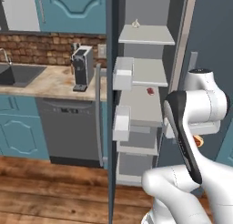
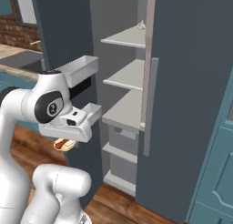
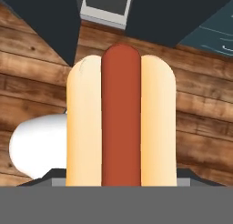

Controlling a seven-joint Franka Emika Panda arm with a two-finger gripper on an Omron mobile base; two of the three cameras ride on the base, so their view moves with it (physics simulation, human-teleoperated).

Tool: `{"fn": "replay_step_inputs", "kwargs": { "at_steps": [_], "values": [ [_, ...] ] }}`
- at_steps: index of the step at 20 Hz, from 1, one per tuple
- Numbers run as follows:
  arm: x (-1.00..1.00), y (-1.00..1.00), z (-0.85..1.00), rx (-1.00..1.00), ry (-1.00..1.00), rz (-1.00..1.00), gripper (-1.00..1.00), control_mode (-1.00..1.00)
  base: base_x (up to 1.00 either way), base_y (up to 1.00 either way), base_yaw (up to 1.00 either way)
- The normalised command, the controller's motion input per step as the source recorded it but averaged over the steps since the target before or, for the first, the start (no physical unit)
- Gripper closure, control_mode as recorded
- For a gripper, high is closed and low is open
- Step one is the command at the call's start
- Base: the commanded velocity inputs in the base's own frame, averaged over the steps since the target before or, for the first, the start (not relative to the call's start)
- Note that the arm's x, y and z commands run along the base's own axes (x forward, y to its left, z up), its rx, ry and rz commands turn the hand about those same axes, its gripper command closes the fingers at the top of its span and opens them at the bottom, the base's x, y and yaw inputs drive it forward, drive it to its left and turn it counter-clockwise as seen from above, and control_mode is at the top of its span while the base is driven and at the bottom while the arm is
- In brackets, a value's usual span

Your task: Store the hot dog in the freezer for long-term storage. Close the freezer door after placing the cooked food.

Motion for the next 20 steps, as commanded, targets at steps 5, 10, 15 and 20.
{"fn": "replay_step_inputs", "kwargs": {
  "at_steps": [5,10,15,20],
  "values": [
    [0.00,0.00,0.00,0.00,0.00,0.00,1.00,1.00,0.11,-0.22,0.20],
    [0.00,0.00,0.00,0.00,0.00,0.00,1.00,1.00,0.22,-0.41,0.11],
    [0.00,0.00,0.00,0.00,0.00,0.00,1.00,1.00,0.48,-0.09,0.06],
    [0.00,0.00,0.00,0.00,0.00,0.00,1.00,1.00,0.37,-0.25,0.04]
  ]
}}
